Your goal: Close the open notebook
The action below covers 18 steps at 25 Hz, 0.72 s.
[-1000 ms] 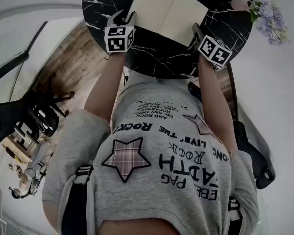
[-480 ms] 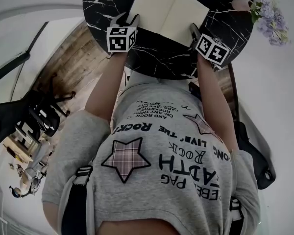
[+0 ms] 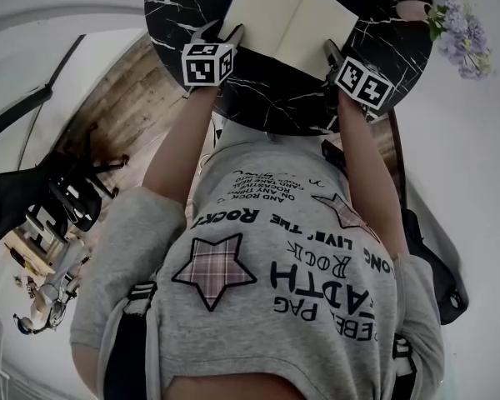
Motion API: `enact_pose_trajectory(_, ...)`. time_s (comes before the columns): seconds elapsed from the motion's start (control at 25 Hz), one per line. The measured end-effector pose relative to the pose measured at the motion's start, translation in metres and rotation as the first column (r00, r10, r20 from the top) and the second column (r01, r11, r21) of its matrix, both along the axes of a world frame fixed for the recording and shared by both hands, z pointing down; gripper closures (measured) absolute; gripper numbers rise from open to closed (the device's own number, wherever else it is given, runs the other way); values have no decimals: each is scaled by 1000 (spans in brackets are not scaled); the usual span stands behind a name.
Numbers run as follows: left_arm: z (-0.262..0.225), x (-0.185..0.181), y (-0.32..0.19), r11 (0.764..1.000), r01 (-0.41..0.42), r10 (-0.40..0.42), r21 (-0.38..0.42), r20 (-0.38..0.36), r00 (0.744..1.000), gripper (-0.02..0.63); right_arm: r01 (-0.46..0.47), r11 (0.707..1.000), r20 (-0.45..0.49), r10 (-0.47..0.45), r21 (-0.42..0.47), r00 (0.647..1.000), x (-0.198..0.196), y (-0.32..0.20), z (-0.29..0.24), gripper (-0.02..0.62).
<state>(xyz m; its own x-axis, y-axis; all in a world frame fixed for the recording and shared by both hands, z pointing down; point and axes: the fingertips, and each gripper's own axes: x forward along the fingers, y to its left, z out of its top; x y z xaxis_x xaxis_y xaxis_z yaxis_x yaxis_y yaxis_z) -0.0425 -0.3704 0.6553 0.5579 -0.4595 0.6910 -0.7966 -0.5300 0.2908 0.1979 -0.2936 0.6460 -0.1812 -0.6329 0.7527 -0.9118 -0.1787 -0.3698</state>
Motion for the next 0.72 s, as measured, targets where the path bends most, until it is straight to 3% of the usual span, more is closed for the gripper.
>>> enact_pose_trajectory(0.36, -6, 7, 4, 998, 23, -29, -66, -86, 996, 382, 51, 999, -37, -51, 14, 998, -4, -1, -1, 407)
enact_pose_trajectory(0.72, -8, 11, 8, 992, 6, -19, -123, -102, 995, 377, 68, 998, -42, -67, 17, 997, -4, -1, -2, 407)
